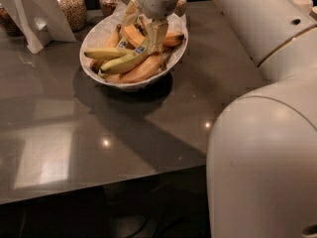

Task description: Pick banana from white bowl

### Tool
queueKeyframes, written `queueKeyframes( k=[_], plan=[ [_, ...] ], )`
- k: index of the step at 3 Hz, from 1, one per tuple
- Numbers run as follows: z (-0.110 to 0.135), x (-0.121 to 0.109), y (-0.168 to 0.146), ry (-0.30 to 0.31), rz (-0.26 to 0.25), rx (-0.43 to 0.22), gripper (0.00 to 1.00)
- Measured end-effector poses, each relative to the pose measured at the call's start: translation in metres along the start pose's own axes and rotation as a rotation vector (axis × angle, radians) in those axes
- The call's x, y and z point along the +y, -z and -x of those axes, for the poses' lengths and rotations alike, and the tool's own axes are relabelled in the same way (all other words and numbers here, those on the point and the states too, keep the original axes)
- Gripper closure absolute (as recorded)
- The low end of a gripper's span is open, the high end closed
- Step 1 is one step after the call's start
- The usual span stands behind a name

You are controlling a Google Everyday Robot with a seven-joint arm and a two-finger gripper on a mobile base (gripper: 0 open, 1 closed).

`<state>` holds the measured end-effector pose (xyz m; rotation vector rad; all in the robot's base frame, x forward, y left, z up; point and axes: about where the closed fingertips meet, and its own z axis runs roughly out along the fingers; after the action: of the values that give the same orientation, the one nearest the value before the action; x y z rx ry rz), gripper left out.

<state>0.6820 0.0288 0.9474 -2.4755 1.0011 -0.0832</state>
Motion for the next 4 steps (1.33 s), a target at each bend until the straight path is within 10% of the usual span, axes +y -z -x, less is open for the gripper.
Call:
queueKeyframes(
  k=[4],
  plan=[
    [0.0015,0.0063,0.0013,-0.021,0.012,-0.025,0.39]
  ],
)
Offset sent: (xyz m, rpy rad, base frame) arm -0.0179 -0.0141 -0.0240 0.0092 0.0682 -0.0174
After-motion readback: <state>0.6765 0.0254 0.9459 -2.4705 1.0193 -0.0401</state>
